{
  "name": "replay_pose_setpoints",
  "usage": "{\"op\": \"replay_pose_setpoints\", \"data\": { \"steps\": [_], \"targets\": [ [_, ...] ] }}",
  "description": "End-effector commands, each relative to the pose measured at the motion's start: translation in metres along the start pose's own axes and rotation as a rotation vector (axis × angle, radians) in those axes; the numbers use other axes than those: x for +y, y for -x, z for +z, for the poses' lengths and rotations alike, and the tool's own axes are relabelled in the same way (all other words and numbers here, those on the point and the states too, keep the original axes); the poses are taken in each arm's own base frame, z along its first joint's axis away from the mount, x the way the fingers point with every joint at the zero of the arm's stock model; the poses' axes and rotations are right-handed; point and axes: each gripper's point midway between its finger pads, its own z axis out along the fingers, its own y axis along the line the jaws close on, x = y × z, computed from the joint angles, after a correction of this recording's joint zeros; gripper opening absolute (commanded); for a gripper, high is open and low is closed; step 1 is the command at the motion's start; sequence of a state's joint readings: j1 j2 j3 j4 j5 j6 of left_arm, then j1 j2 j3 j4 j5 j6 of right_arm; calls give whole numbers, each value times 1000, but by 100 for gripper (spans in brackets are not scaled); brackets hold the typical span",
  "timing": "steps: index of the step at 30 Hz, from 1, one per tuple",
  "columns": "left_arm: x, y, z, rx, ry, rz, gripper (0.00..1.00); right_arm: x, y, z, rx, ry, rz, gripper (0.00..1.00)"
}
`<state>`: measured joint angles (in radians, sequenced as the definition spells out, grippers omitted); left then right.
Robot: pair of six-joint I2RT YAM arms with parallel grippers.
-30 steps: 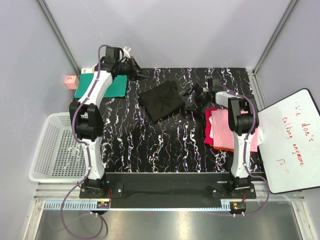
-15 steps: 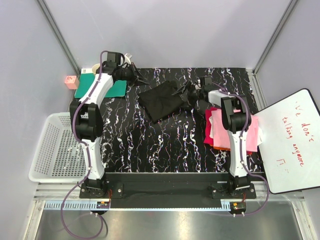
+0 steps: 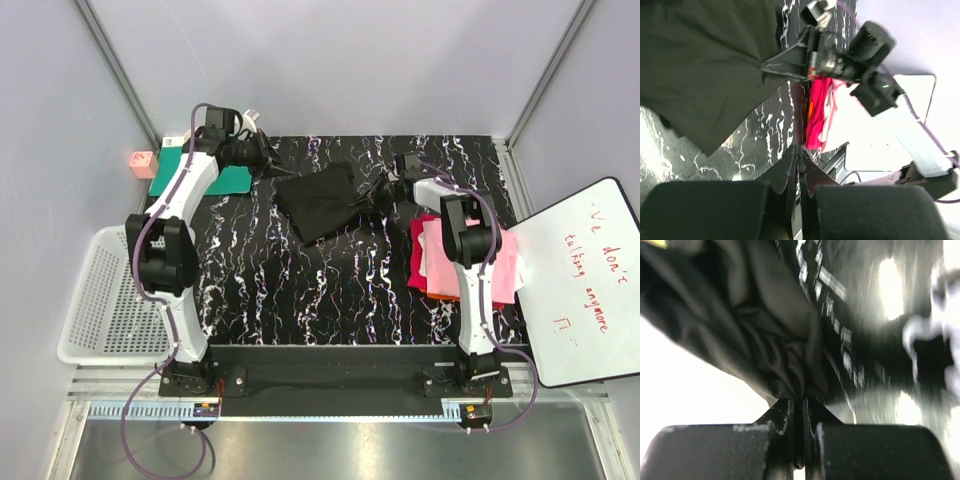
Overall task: Fold and stack the t-shirts
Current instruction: Neatly place the folded tshirt to the corner
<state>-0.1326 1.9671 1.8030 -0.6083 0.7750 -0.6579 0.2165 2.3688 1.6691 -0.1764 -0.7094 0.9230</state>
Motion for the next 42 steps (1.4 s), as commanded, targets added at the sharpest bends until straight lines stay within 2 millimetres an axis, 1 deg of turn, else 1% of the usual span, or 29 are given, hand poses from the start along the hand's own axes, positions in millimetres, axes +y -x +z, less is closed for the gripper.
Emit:
{"op": "replay_pose_setpoints", "data": {
  "steps": [1,2,4,5,6,7,8,9,10,11,12,13,15,19,22,23,24,26,27,28,29,30,33,35,36,38,40,41,42],
  "targets": [
    [-21,-14,-24,2,-53,67,6,45,-10,-59,-86,-45,-216,0],
    [-16,-20,-23,15,-43,56,6,42,-15,-66,-81,-68,-234,0],
    [-15,-27,-27,24,-42,64,6,47,-24,-80,-84,-86,-262,0],
    [-10,-32,-26,35,-36,57,6,44,-31,-85,-69,-101,-257,0],
    [-10,-35,-27,38,-39,65,6,42,-34,-90,-66,-111,-272,0],
    [-8,-38,-28,45,-36,64,6,42,-44,-98,-59,-120,-280,0],
    [-6,-42,-29,53,-35,62,6,38,-50,-104,-54,-135,-291,0],
    [-5,-45,-29,59,-34,65,6,28,-58,-107,-42,-158,-284,0],
    [-4,-48,-29,64,-31,61,6,36,-65,-119,-55,-153,-304,0],
    [-3,-50,-29,68,-32,61,6,34,-68,-124,-63,-164,-317,0],
    [-4,-50,-30,69,-34,67,6,28,-74,-129,-63,-182,-313,0],
    [-4,-51,-31,73,-36,66,6,32,-79,-139,-76,-182,-325,0],
    [-6,-51,-31,74,-41,69,6,28,-84,-148,-86,-207,-335,0],
    [-10,-50,-32,78,-53,76,6,33,-95,-171,-109,-236,-355,0],
    [-12,-51,-34,78,-57,81,6,37,-94,-183,-143,-258,-379,0],
    [-12,-51,-34,77,-58,84,6,37,-91,-183,-147,-261,-390,0],
    [-13,-52,-35,78,-58,86,6,45,-86,-185,-158,-254,-402,0],
    [-13,-54,-35,81,-61,86,6,43,-80,-180,-141,-280,-401,0],
    [-14,-55,-36,84,-63,87,5,56,-72,-183,-160,-270,-415,0],
    [-13,-55,-36,82,-61,87,5,52,-68,-180,-142,-290,-394,0],
    [-16,-55,-38,79,-65,94,6,54,-64,-182,-152,-302,-389,0],
    [-16,-56,-39,79,-65,96,5,61,-57,-187,-172,-303,-389,0],
    [-17,-58,-42,77,-64,101,6,48,-49,-199,-186,-362,-346,0],
    [-18,-60,-43,78,-65,103,6,41,-44,-212,-212,-371,-314,0],
    [-18,-60,-44,78,-64,105,6,35,-46,-219,-218,-377,-298,0],
    [-17,-61,-44,82,-65,105,6,21,-42,-231,-237,-393,-253,0],
    [-16,-61,-43,85,-63,103,6,22,-43,-247,-267,-387,-242,0],
    [-15,-61,-42,87,-62,102,6,18,-41,-255,-283,-391,-221,0],
    [-17,-61,-43,86,-64,107,6,19,-47,-266,-298,-394,-216,0]
  ]
}}
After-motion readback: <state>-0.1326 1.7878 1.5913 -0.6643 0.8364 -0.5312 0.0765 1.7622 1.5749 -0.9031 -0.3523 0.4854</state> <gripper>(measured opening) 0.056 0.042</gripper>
